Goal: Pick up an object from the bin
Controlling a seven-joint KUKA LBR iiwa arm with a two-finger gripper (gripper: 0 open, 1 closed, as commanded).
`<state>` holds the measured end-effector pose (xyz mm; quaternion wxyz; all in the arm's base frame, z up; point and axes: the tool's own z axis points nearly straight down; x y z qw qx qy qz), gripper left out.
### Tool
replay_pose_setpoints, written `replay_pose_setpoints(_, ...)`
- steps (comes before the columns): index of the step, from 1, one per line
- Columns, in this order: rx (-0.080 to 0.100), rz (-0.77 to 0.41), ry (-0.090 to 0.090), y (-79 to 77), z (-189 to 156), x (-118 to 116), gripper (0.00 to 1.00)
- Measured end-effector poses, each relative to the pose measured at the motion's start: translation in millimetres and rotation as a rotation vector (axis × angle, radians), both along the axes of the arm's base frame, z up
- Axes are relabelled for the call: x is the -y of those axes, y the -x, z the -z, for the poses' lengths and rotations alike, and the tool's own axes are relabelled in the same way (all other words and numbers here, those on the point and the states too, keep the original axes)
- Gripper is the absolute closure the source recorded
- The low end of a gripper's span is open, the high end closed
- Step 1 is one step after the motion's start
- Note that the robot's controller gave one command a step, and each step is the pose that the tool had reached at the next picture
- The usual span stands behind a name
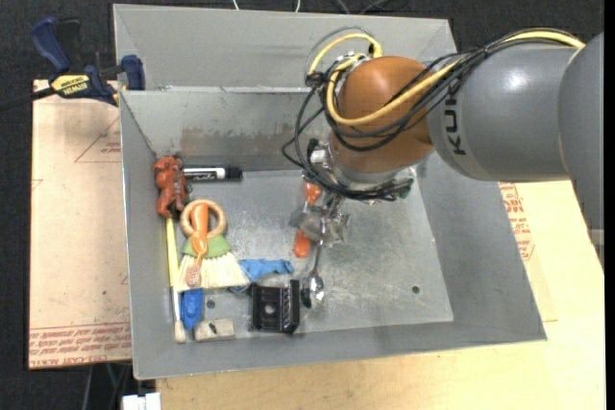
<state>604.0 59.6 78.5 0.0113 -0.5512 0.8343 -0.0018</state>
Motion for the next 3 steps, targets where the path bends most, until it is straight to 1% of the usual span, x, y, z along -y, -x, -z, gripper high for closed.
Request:
replay_pose_setpoints(1, -0.001, 0.002, -0.001, 0.5, -12.7, -0.5, 1.00)
replay_pose_setpoints(3, 0.001, 0.006, -0.004, -0.3, -45.9, -1.8, 1.00)
